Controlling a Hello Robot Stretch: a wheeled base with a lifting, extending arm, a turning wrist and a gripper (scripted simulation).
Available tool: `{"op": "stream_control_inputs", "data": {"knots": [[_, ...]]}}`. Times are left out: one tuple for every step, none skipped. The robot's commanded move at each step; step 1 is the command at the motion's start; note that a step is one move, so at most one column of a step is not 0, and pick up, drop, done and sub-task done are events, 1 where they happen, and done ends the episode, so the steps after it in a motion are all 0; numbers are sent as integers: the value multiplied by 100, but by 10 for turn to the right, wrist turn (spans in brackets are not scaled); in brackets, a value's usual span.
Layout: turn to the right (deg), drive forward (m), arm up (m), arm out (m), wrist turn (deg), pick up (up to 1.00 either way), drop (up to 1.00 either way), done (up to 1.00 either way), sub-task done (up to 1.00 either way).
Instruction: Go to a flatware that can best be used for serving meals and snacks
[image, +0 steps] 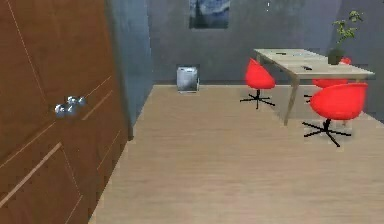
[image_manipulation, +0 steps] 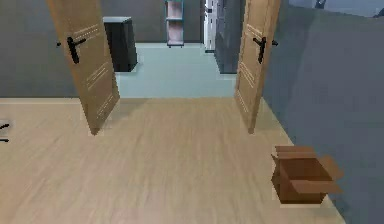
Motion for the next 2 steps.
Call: {"op": "stream_control_inputs", "data": {"knots": [[0,100,0,0,0,0,0,0,0],[0,100,0,0,0,0,0,0,0]]}}
